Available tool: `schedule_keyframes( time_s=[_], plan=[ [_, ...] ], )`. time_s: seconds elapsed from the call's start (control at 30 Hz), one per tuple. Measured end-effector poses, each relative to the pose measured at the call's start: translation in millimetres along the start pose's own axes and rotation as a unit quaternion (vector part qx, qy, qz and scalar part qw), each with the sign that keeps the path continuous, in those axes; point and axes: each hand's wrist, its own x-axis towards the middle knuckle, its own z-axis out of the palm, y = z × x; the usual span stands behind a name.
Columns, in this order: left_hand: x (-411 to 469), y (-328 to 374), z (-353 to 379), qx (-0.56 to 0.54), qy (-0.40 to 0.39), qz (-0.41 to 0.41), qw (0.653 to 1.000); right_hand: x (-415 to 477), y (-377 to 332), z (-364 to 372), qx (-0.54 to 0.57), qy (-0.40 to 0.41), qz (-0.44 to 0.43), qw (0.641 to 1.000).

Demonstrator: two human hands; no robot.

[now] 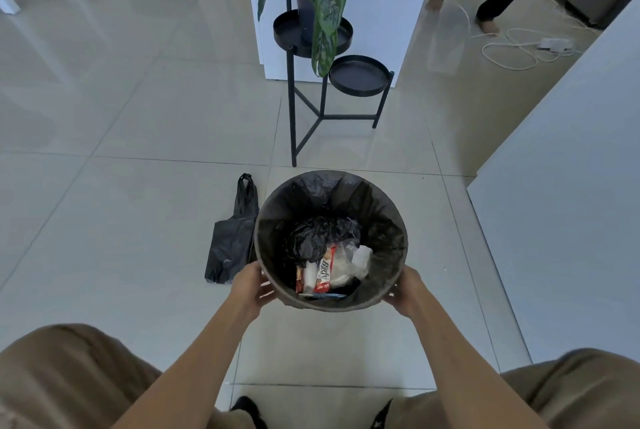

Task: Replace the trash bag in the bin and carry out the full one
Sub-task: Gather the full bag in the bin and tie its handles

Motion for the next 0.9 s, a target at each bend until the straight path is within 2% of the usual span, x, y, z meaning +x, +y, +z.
schedule_keyframes(
  time_s=[0.1,0.23,0.43,0.53,0.67,0.9],
  plan=[
    [1,5,-4,0.005,0.002,-0.012,1.0,5,-1,-2,0.027,0.059,-0.008,0.998],
    [-3,12,-4,0.041,-0.009,-0.019,0.999,3,-8,-5,0.086,0.086,-0.039,0.992],
    [-16,28,-7,-0.044,0.067,0.038,0.996,-20,-25,-9,0.143,0.108,-0.132,0.975],
    [-32,42,-9,-0.084,0.071,0.085,0.99,-40,-35,-8,0.122,0.1,-0.179,0.971],
    [-54,59,-4,-0.049,0.062,0.157,0.984,-63,-49,-4,0.056,0.086,-0.223,0.969],
    [-77,73,-9,0.047,0.071,0.204,0.975,-86,-75,-11,0.009,-0.023,-0.209,0.978]
  ],
)
